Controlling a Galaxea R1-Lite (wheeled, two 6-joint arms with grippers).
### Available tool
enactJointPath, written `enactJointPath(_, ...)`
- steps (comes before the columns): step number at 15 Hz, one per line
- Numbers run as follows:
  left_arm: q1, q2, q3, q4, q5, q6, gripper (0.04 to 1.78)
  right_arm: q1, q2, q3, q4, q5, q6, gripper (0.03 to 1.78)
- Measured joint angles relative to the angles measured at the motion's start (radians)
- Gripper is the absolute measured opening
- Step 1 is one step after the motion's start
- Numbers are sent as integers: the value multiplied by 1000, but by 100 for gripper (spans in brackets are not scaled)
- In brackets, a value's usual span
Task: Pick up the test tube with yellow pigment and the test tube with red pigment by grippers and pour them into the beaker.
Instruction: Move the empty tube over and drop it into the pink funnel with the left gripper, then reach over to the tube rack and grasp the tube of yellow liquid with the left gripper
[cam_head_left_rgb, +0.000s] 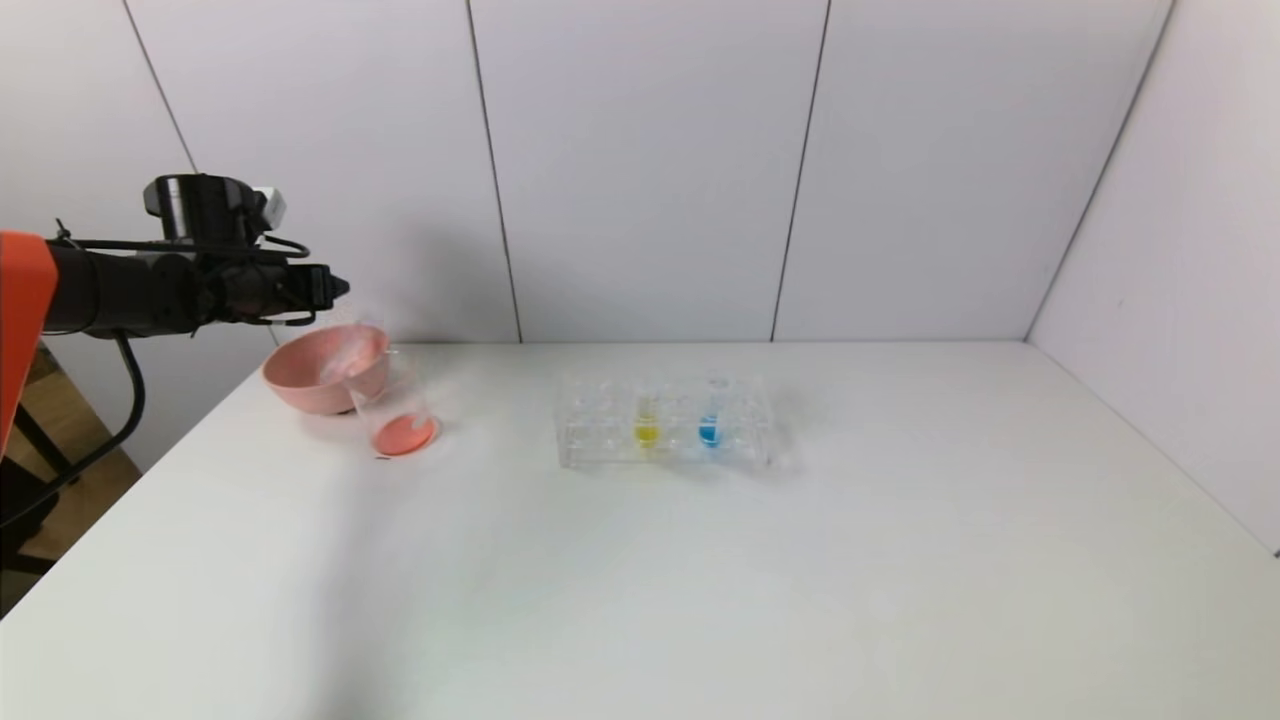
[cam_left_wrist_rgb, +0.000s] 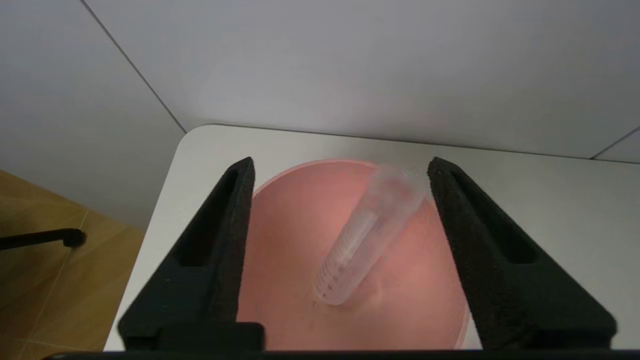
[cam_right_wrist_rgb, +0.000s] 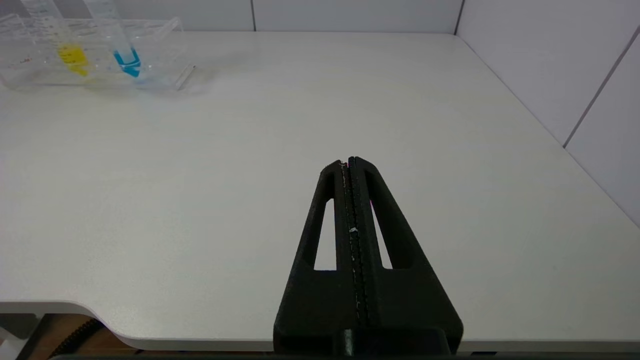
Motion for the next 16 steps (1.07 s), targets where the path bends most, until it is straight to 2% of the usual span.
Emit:
enactJointPath(2,0,-1,2,-3,-1,0,153,0,0,0,0,0,0,11)
enactJointPath(5,1,-10,9,-7,-4,-1,175,0,0,0,0,0,0,11)
enactJointPath(12,1,-109,75,-20,-4,-13,178,0,0,0,0,0,0,11)
enactJointPath(16,-7,-254,273,-124,-3,-23,177,0,0,0,0,0,0,11)
